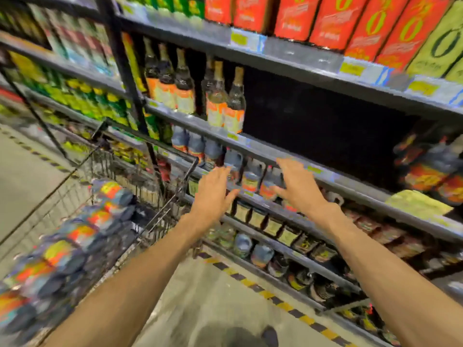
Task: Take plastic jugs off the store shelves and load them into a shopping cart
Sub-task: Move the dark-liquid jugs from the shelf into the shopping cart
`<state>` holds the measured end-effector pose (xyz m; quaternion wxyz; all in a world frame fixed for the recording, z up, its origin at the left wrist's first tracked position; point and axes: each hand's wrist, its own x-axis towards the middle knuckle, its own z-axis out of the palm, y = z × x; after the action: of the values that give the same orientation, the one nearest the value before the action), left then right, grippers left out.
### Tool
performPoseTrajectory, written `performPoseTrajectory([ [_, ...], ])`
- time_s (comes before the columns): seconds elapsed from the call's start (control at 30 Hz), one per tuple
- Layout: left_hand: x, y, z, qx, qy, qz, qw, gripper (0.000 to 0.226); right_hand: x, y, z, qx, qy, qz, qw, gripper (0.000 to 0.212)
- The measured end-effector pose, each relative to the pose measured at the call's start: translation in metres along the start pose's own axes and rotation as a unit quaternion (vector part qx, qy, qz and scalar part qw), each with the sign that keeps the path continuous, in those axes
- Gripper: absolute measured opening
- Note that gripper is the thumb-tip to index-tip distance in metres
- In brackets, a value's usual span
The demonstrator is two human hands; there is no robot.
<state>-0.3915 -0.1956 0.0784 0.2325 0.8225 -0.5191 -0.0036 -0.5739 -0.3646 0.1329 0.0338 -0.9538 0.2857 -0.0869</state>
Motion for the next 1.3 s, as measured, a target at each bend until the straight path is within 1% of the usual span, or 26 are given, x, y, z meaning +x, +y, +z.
performPoseTrajectory([
  [0.13, -0.067, -0.083, -0.038, 0.025, 0.023, -0.081, 0.996, 0.064, 0.032, -0.109, 0.03, -0.015, -0.046, -0.124, 0.991, 0.078],
  [0.27, -0.137, -0.161, -0.064, 0.038, 0.045, -0.191, 0.98, 0.065, 0.06, -0.202, 0.064, -0.026, -0.077, -0.24, 0.967, 0.084],
  [0.4, -0.201, -0.226, -0.073, 0.032, 0.049, -0.301, 0.952, 0.071, 0.088, -0.285, 0.098, -0.033, -0.111, -0.331, 0.937, 0.084],
  [0.53, -0.244, -0.275, -0.075, 0.04, 0.057, -0.394, 0.917, 0.063, 0.122, -0.353, 0.139, -0.04, -0.149, -0.386, 0.909, 0.085],
  [0.63, -0.265, -0.315, -0.073, 0.044, 0.046, -0.468, 0.881, 0.061, 0.148, -0.394, 0.169, -0.036, -0.157, -0.416, 0.895, 0.076],
  [0.7, -0.276, -0.34, -0.069, 0.035, 0.033, -0.513, 0.857, 0.059, 0.167, -0.416, 0.188, -0.046, -0.161, -0.427, 0.889, 0.075],
  [0.8, -0.29, -0.372, -0.061, 0.019, 0.013, -0.579, 0.815, 0.061, 0.194, -0.443, 0.214, -0.041, -0.185, -0.438, 0.879, 0.084],
  [0.87, -0.293, -0.393, -0.055, 0.006, -0.005, -0.617, 0.787, 0.064, 0.212, -0.454, 0.231, -0.047, -0.2, -0.449, 0.869, 0.086],
  [0.97, -0.289, -0.425, -0.042, -0.029, -0.012, -0.661, 0.749, 0.066, 0.242, -0.464, 0.256, -0.071, -0.2, -0.468, 0.858, 0.088],
  [1.07, -0.28, -0.449, -0.03, -0.07, -0.034, -0.696, 0.714, 0.075, 0.265, -0.474, 0.281, -0.083, -0.217, -0.477, 0.848, 0.093],
  [1.1, -0.276, -0.456, -0.028, -0.084, -0.044, -0.711, 0.697, 0.078, 0.27, -0.476, 0.289, -0.078, -0.216, -0.481, 0.846, 0.094],
  [1.17, -0.271, -0.473, -0.021, -0.13, -0.022, -0.74, 0.66, 0.08, 0.278, -0.477, 0.307, -0.061, -0.226, -0.493, 0.838, 0.093],
  [1.23, -0.269, -0.491, -0.011, -0.18, 0.03, -0.759, 0.625, 0.08, 0.285, -0.473, 0.324, -0.04, -0.245, -0.492, 0.835, 0.087],
  [1.3, -0.271, -0.511, 0.001, -0.215, 0.072, -0.772, 0.595, 0.085, 0.291, -0.466, 0.336, -0.033, -0.251, -0.484, 0.838, 0.082],
])
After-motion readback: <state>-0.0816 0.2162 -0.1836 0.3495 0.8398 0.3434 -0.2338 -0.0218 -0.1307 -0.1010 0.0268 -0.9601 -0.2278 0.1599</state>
